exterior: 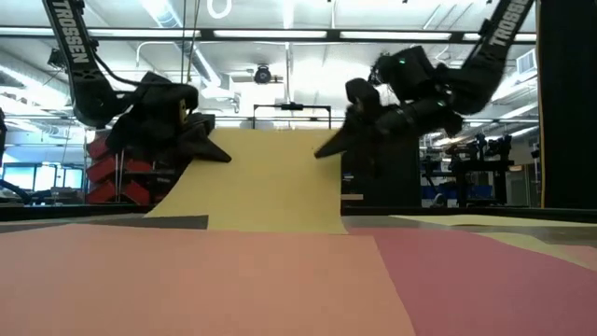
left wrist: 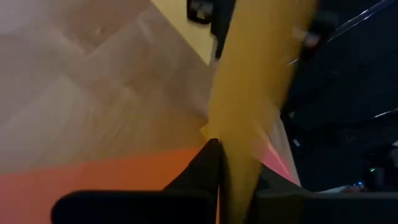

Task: Organize paper
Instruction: Stack the yellow colored paper on top of the yellow colored paper

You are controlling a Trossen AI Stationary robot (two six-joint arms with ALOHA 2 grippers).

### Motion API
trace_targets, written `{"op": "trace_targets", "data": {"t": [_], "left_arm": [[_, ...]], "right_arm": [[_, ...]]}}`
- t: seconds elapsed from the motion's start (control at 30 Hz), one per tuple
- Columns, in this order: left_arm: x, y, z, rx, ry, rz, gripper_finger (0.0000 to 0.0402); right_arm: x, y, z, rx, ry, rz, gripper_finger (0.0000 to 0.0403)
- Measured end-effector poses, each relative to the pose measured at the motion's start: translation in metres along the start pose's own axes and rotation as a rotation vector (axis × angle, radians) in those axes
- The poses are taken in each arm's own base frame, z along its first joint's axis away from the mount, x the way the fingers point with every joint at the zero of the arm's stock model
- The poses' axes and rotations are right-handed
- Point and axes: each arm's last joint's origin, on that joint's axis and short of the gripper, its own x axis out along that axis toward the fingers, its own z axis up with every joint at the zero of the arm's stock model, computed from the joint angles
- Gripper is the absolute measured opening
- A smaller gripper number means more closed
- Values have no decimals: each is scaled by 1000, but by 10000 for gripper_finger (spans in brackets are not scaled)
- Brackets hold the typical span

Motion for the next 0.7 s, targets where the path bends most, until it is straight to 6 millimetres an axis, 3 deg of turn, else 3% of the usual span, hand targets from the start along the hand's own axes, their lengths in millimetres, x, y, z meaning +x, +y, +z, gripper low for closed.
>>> {"op": "trace_targets", "data": {"t": [0.43, 0.6, 0.7], "left_arm": [[0, -3, 3, 3, -24, -24, 0], [0, -3, 4, 6, -25, -24, 0], [0, -3, 4, 6, -24, -24, 0]], "right_arm": [[3, 12, -13, 76, -22, -25, 122], [20, 5, -30, 183, 32, -20, 119], [37, 4, -30, 229, 36, 72, 120]]}}
